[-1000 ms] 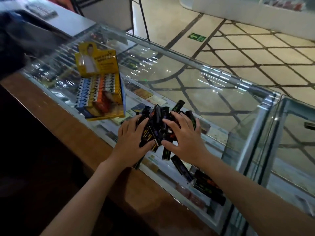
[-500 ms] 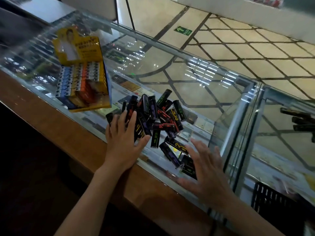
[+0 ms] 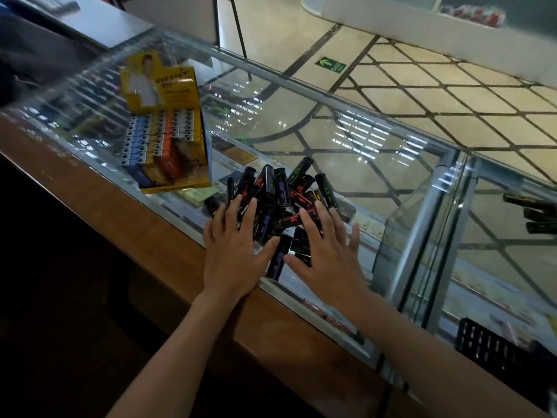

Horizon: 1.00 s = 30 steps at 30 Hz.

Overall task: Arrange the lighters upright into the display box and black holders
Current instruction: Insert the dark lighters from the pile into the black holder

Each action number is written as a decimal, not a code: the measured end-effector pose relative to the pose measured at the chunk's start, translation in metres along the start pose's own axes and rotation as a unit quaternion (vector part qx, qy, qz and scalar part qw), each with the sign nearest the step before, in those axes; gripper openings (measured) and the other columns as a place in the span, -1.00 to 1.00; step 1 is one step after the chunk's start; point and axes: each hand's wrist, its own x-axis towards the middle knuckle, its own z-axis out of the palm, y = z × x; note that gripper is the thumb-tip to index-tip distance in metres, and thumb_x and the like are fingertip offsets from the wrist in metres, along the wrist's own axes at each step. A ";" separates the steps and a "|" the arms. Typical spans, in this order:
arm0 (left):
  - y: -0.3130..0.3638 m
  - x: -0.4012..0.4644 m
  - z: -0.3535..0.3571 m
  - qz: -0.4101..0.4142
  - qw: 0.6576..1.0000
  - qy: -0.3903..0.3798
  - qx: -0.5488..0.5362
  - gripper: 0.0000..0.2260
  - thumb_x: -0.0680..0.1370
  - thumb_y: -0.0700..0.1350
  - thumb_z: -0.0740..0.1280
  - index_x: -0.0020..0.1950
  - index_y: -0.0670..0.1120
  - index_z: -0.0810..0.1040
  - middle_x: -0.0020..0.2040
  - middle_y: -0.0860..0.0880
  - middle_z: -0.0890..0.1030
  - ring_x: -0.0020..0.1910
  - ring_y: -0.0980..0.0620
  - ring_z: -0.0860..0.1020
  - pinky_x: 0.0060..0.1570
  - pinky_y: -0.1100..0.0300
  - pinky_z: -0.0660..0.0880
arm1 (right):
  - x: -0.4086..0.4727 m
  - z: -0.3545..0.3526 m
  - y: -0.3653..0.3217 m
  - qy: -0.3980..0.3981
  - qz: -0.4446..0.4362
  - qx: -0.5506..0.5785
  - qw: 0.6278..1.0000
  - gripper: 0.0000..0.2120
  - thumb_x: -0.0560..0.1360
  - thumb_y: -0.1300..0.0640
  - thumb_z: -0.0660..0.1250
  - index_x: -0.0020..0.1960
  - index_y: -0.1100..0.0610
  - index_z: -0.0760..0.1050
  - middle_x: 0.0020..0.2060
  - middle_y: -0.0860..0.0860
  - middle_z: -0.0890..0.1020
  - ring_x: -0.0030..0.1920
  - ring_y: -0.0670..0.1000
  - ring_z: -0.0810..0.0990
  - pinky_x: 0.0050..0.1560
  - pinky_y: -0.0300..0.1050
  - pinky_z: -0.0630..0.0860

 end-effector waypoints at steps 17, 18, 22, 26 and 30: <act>-0.012 -0.002 0.001 0.038 0.999 -0.007 0.003 -0.16 0.43 0.46 0.10 0.60 0.04 0.11 0.61 -0.01 0.01 0.59 -0.11 -0.05 0.48 -0.21 0.12 | 0.030 -0.018 -0.003 0.060 0.005 0.120 0.991 -0.26 0.48 -0.36 0.20 0.55 -0.07 0.12 0.50 0.04 0.15 0.52 0.13 0.05 0.48 0.34 -0.03; -0.013 0.000 0.001 0.038 0.999 -0.010 0.003 -0.15 0.42 0.47 0.09 0.59 0.04 0.12 0.61 -0.01 0.01 0.59 -0.12 -0.03 0.46 -0.22 0.13 | 0.037 -0.024 0.002 0.082 -0.005 0.132 0.988 -0.29 0.48 -0.34 0.19 0.53 -0.04 0.16 0.47 0.05 0.20 0.50 0.12 0.11 0.49 0.30 0.01; -0.015 0.003 0.001 0.056 0.998 -0.007 0.020 -0.16 0.42 0.50 0.10 0.59 0.06 0.15 0.61 -0.01 0.05 0.58 -0.14 0.03 0.42 -0.24 0.19 | 0.088 -0.044 0.018 0.085 -0.026 0.144 0.986 -0.32 0.48 -0.35 0.09 0.51 -0.04 0.22 0.44 0.06 0.28 0.44 0.11 0.21 0.43 0.20 0.17; -0.012 0.004 0.000 0.053 0.999 0.004 0.010 -0.14 0.41 0.52 0.10 0.59 0.08 0.16 0.61 0.01 0.05 0.59 -0.10 0.04 0.43 -0.19 0.17 | 0.144 -0.051 0.017 -0.014 -0.071 0.126 0.989 -0.34 0.54 -0.35 0.10 0.56 -0.12 0.12 0.53 0.03 0.17 0.52 0.13 0.10 0.46 0.22 0.13; -0.012 0.007 0.000 0.054 0.998 0.003 0.019 -0.11 0.40 0.55 0.11 0.60 0.08 0.14 0.61 0.01 0.02 0.59 -0.08 0.02 0.46 -0.15 0.12 | 0.179 -0.036 0.012 -0.094 -0.087 0.098 0.987 -0.13 0.40 -0.56 -0.19 0.56 -0.13 0.16 0.57 0.02 0.19 0.56 0.11 0.11 0.50 0.26 0.09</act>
